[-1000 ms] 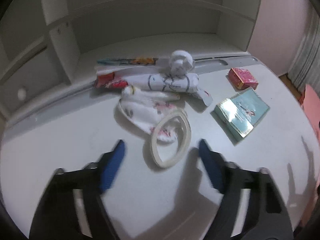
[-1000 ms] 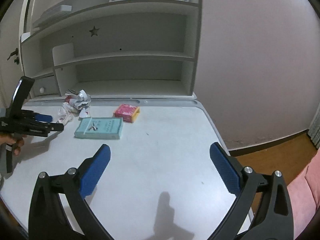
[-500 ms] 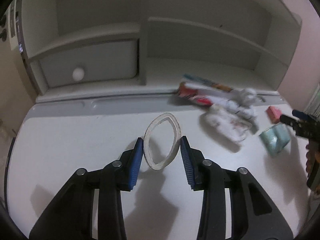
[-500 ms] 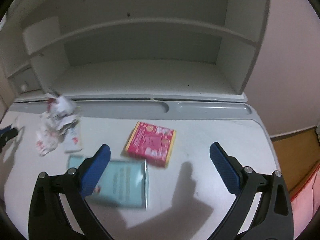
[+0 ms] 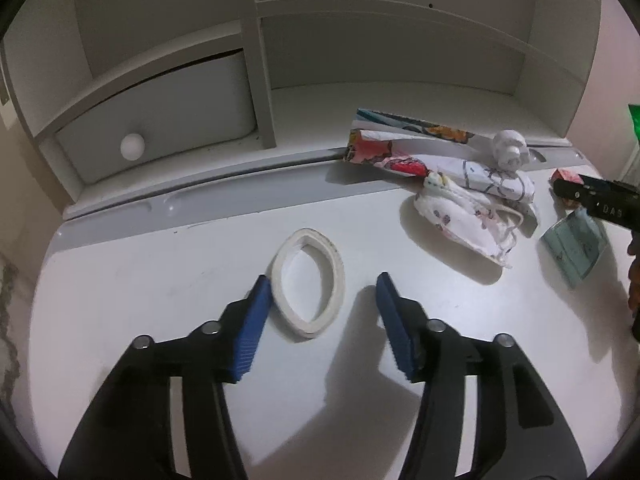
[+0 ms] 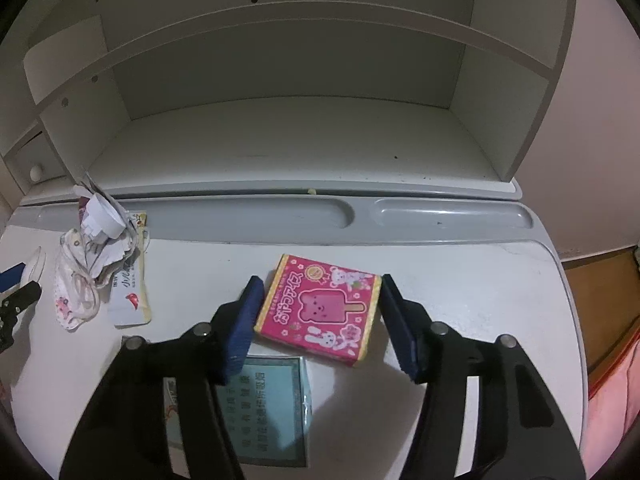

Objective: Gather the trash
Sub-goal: 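Grasp the white ring with left tool while right tool grasps the pink popsicle box, then carry ring and pink box over the black bin and open both tools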

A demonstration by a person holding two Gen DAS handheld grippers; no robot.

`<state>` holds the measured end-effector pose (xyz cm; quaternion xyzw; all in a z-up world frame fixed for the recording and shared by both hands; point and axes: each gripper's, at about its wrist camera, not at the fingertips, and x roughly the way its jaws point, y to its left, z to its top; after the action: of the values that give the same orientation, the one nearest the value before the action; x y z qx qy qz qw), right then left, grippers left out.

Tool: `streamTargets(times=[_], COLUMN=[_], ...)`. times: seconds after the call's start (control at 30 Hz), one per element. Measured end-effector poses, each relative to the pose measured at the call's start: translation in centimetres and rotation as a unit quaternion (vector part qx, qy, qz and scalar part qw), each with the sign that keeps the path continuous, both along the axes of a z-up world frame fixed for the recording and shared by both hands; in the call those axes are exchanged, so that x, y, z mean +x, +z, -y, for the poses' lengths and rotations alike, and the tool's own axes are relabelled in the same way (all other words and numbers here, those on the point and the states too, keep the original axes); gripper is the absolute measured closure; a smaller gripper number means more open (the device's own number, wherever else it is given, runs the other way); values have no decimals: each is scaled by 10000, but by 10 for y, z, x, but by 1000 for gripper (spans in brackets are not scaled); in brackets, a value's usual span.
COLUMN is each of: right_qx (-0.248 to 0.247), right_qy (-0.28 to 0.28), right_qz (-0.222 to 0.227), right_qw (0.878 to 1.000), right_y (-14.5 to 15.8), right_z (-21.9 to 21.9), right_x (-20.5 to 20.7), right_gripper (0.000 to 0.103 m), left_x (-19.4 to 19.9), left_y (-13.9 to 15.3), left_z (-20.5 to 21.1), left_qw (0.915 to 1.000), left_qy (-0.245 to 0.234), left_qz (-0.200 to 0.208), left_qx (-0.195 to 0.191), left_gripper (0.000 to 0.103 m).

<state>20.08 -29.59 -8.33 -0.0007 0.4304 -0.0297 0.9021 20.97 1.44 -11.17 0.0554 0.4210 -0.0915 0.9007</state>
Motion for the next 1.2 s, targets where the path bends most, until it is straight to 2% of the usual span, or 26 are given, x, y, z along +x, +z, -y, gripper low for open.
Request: streamTargets(times=[0.03,0.23,0.37,0.53,0.67,0.8,0.9,1.0,1.1,1.17,1.2], right_qx=[35,10,-170,-300,519,706,825,788,900,971,1081], right_qy=[2,47,90,193,362,161,-253,-808,-1374,-1897,-2064], right_qz=[3,43,309,807,1258,1754,2036,2067,1874,1545,1404], right_qw=[10000,10000,9993,9961,9900,9818,9752,9719,9685,9647,9623], right_y=[0,0,9,23,54,97,120,125,108,78,63], right_z=[0,0,-8,-14,8,51,99,145,189,228,238], right_x=[0,1,-8,-30,-71,-139,-204,-273,-339,-379,-393], right_gripper=[45,45,45,45,45,45,45,45,45,45,45], left_x=[0,4,5,-2,-30,-73,-111,-158,-214,-259,-273], left_y=[0,-2,-1,5,39,76,92,97,89,71,63], left_z=[-1,1,6,11,44,105,170,240,308,353,365], left_qw=[10000,10000,10000,9995,9975,9873,9710,9443,9062,8724,8616], left_qy=[24,45,58,75,-319,-1152,-1995,-2936,-3922,-4646,-4852], left_qz=[15,17,19,47,454,803,841,739,477,111,-31], left_qx=[-19,6,-23,-318,-438,-745,-1010,-1291,-1504,-1518,-1492], left_gripper=[68,68,69,71,71,71,71,71,71,71,71])
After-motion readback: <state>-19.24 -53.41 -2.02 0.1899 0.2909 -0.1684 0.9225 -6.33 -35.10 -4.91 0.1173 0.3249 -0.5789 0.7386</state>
